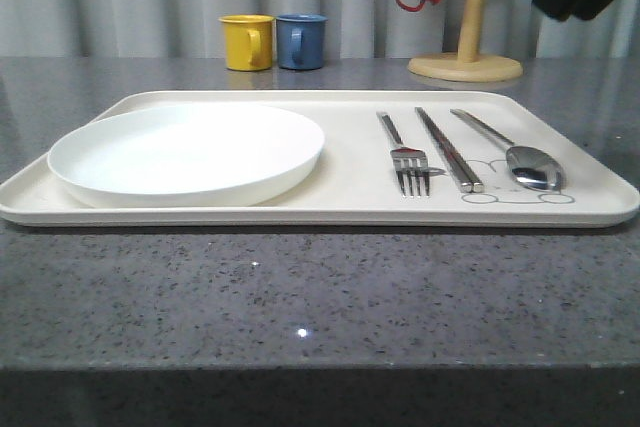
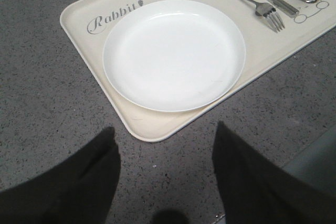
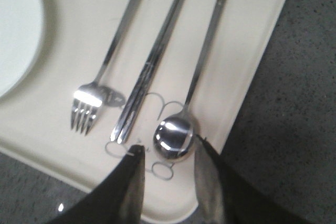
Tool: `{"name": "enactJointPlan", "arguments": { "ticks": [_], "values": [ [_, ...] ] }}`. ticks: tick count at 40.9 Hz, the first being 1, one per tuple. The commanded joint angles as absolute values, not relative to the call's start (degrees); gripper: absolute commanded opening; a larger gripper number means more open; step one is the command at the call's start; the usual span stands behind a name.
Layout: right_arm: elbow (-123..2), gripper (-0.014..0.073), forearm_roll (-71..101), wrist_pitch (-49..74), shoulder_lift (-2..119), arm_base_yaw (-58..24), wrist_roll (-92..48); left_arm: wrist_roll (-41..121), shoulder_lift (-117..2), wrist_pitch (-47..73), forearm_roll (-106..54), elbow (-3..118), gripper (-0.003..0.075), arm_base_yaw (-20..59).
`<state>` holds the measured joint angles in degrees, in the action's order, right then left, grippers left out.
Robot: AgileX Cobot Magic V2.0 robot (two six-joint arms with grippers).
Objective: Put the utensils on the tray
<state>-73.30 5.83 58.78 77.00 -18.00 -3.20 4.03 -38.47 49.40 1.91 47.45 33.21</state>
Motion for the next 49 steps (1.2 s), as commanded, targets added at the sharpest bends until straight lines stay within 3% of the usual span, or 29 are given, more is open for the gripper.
{"name": "enactJointPlan", "arguments": {
  "ticks": [1,19,31,34,40,44,49],
  "values": [
    [-70.70,0.0267,3.66,57.41,68.13,-20.93,-4.64,3.47,-38.53,45.58,2.04,49.00,0.0389,33.51],
    [-49.54,0.0267,3.74,56.44,34.49,-24.48,-4.70,3.47,-38.53,45.58,2.04,49.00,0.0389,33.51],
    [-43.31,0.0252,3.60,54.50,20.58,-24.48,-4.70,3.47,-38.53,44.98,2.04,49.00,0.0384,33.51],
    [-42.76,0.0167,3.42,53.23,18.92,-24.48,-4.70,3.47,-38.53,45.08,2.04,49.00,0.0323,33.51],
    [-42.76,-0.0075,3.42,52.98,18.89,-24.48,-4.70,6.87,-38.53,45.09,2.04,48.59,0.0103,33.51],
    [-42.76,-0.0066,3.42,52.86,18.89,-24.48,-4.70,7.16,-38.53,45.09,2.04,48.51,-0.0017,33.51],
    [-42.76,-0.0068,3.49,53.36,18.89,-24.48,-4.70,7.16,-38.53,45.09,2.04,48.51,-0.0018,33.51]
  ]
}}
